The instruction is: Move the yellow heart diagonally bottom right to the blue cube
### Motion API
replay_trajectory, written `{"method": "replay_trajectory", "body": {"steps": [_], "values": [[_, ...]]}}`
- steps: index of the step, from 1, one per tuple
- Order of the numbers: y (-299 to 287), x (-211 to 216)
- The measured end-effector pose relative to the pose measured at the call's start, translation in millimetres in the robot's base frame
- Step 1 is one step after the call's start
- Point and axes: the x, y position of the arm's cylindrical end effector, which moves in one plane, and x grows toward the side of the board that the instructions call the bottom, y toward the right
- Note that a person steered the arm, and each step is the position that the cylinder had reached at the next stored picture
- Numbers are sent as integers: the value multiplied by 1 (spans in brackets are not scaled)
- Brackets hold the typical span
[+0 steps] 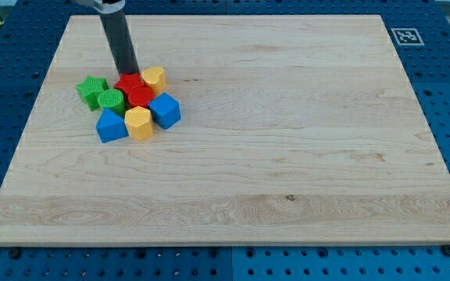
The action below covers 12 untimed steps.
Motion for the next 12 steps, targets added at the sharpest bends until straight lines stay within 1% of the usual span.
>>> {"method": "replay_trajectory", "body": {"steps": [1, 3, 5, 8, 9, 11, 12], "values": [[2, 0], [38, 17], [102, 18], [236, 14], [266, 22], [265, 63], [258, 100]]}}
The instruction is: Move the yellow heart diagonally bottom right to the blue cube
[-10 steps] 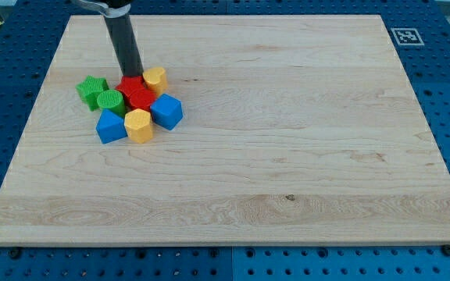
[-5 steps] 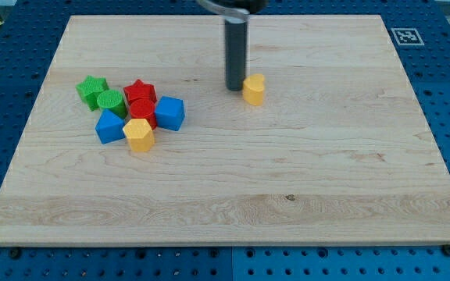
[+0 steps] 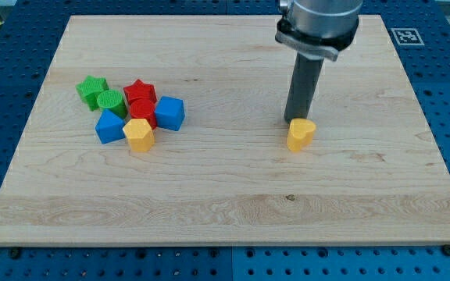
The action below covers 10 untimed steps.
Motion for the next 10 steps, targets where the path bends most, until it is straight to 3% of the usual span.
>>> {"method": "replay_trajectory", "body": {"steps": [2, 4, 5, 8, 10], "values": [[-9, 69], [-51, 102], [-32, 76], [4, 110], [6, 78]]}}
